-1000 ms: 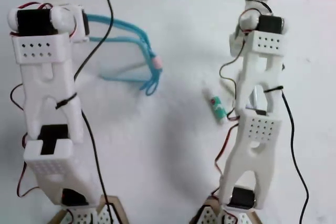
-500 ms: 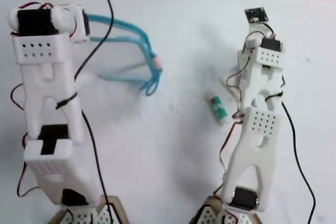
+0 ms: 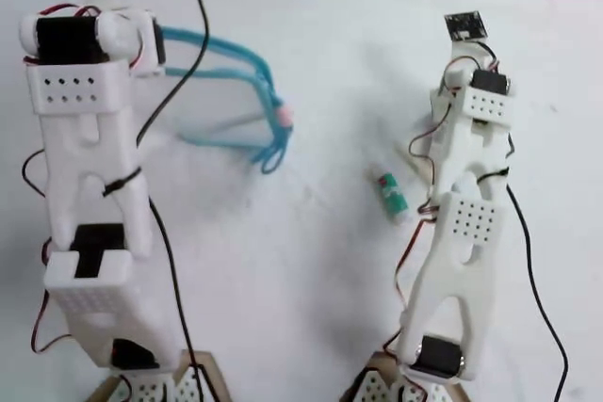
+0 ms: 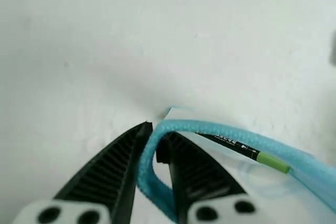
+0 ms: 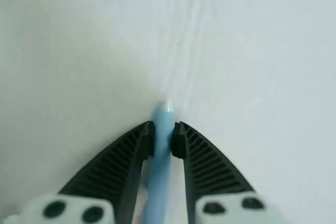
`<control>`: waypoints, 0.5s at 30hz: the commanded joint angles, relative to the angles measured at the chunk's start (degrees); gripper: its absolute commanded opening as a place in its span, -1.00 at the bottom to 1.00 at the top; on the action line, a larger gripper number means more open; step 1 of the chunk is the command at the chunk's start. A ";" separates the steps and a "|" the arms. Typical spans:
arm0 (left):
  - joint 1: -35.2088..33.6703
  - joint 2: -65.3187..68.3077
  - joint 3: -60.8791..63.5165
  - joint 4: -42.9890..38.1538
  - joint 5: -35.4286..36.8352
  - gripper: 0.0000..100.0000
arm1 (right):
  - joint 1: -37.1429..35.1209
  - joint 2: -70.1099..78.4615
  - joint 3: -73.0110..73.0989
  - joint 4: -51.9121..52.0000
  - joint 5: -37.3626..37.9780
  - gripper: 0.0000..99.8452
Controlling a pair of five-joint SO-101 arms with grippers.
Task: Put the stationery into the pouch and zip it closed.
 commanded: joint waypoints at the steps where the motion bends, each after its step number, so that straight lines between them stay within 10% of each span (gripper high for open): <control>1: 0.70 0.09 -0.04 0.88 0.53 -0.96 | -1.10 -6.20 -0.53 4.44 -3.43 -0.97; 15: 0.53 0.09 -0.04 0.97 0.53 -0.96 | -6.55 -29.05 -0.44 10.33 -22.07 -0.96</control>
